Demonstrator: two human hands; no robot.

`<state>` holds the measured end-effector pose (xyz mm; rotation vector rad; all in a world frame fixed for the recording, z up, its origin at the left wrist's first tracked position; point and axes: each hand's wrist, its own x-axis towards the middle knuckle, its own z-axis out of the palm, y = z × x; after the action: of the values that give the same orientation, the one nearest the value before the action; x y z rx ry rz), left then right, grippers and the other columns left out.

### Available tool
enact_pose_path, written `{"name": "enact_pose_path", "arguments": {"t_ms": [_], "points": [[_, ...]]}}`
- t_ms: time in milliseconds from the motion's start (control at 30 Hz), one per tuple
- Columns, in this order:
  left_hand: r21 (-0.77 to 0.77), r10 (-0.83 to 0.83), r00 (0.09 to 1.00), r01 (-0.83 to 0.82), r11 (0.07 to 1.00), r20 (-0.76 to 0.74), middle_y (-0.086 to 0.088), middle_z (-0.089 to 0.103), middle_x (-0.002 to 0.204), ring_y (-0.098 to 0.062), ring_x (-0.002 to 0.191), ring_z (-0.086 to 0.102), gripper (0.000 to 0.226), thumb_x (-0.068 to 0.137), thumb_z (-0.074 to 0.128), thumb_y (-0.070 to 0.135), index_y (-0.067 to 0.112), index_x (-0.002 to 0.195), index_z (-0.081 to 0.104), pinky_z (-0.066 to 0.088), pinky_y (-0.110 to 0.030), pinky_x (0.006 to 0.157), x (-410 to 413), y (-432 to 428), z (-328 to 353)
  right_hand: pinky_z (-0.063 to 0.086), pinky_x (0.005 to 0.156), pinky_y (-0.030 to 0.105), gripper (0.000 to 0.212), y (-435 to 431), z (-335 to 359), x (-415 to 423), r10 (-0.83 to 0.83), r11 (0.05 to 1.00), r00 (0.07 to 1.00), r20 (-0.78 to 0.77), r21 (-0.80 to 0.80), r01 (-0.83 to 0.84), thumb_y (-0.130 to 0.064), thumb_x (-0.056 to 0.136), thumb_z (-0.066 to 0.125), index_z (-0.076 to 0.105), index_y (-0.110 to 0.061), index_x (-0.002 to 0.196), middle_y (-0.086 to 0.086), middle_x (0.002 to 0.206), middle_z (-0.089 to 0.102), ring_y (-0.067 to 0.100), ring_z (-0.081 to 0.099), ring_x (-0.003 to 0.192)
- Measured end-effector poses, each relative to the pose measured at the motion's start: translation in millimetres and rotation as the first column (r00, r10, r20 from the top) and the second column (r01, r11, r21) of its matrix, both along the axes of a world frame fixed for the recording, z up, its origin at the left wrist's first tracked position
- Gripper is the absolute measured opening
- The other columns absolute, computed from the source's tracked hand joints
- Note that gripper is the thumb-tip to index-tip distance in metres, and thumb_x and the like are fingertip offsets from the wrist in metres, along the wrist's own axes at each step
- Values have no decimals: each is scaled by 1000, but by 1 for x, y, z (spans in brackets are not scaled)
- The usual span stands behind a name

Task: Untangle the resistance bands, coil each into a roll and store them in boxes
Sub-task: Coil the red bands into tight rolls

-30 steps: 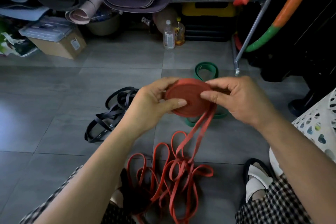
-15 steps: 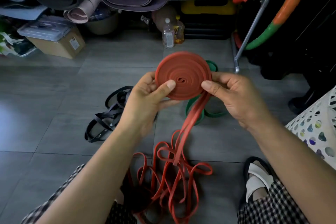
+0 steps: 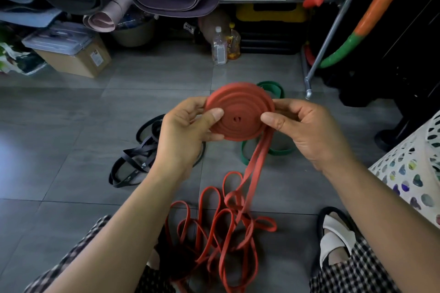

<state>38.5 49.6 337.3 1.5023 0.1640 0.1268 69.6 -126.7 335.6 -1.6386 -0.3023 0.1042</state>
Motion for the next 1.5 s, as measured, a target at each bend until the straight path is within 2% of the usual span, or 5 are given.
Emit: {"name": "enact_pose_path", "arguments": {"t_ms": [233,500,1033,1267,1500], "points": [[-266,-133,976,84,960,-174,-3,71,85,-15,75,70,8,85,55,12,12,90,62,57,-26,60,-4,-7,-11,46,66,5,17,1,-6,3,-51,994,997,-57,96,56,-7,78,64,66,-23,81,-23,66,69,-9,64,71],[335,-287,953,302,893,-96,-4,69,89,-12,80,65,25,72,74,8,20,93,65,53,-30,81,1,3,-10,50,69,13,23,0,-2,-3,137,897,963,231,-442,-21,-22,71,73,68,-38,86,-23,70,68,-5,64,73],[-495,-37,997,-3,869,-70,-6,70,89,-16,84,68,28,71,59,16,7,97,58,55,-32,84,-4,-9,-6,47,58,7,14,17,-9,-2,-46,963,977,-208,253,99,-5,82,58,65,-17,80,-15,62,70,-5,65,63],[273,-282,958,286,918,-54,1,69,90,-7,79,66,34,67,71,18,26,99,61,53,-19,70,0,10,4,47,56,7,16,10,-6,-4,186,976,979,-83,-99,-194,-14,71,67,68,-24,82,-19,61,68,-6,63,60],[303,-157,986,166,938,-54,3,69,69,-11,64,64,3,76,70,13,15,78,69,53,-22,62,-2,-1,2,51,69,11,25,4,-4,-5,268,958,950,-162,-58,-280,-23,62,65,67,-25,87,-13,74,72,1,68,77]]}}
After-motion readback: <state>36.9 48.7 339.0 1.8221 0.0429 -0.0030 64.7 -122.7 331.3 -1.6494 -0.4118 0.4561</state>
